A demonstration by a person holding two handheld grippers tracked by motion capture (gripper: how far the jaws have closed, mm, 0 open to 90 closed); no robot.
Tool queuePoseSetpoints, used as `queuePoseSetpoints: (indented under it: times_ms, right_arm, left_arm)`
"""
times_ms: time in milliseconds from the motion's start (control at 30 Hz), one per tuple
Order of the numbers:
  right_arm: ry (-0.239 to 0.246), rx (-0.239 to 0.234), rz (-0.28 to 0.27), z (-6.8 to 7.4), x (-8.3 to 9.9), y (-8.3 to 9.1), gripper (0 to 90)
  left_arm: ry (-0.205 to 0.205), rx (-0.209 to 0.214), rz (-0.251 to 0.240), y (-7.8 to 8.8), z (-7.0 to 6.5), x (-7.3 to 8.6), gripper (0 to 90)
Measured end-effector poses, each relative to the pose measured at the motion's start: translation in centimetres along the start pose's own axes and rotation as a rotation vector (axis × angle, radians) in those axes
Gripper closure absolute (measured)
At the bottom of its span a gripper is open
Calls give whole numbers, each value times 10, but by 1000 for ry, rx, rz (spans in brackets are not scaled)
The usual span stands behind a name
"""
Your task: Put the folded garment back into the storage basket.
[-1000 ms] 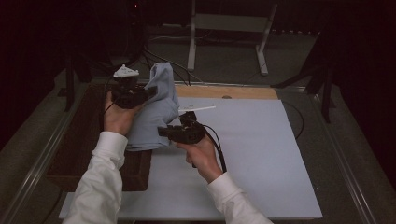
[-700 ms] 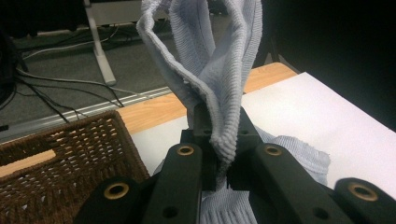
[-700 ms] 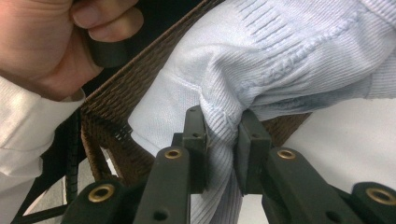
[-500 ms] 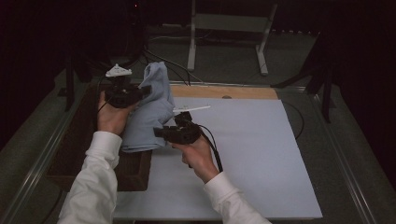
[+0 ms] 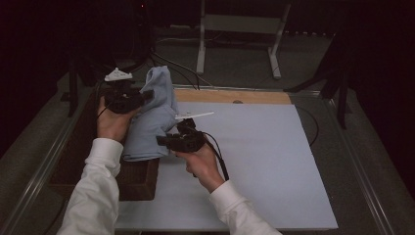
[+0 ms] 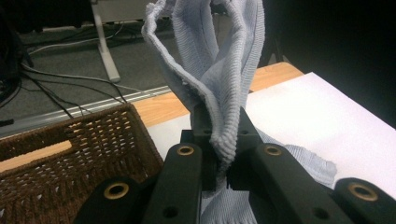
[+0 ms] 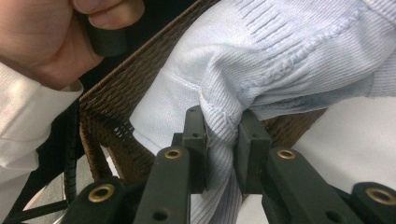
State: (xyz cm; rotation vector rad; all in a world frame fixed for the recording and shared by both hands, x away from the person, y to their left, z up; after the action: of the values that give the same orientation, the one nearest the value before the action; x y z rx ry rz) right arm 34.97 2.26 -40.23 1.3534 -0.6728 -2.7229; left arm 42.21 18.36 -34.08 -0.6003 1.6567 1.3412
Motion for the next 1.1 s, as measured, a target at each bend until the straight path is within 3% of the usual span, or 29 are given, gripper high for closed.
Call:
queuePoseSetpoints:
  times_ms: [500,1100]
  right_arm:
    - [10,-4,19,7,-1,-16,773]
    - [2,-2,33,10,4,-31,773]
  left_arm:
    - [12,-19,13,2,16,7,857]
    - [28,-29,26,2,25,14,857]
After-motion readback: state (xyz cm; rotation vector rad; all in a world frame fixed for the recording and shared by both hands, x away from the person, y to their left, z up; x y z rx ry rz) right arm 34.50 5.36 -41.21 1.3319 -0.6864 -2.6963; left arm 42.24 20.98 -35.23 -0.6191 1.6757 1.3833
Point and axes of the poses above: each handheld gripper's, and its own axes: y roughly backward along the jaws, x roughly out of its underside, z roughly to its left, the point moved 4 cm from there along -y, roughly forward along the jaws, and after that the axes turned 13 degrees about -x, right-handed, at the moved point
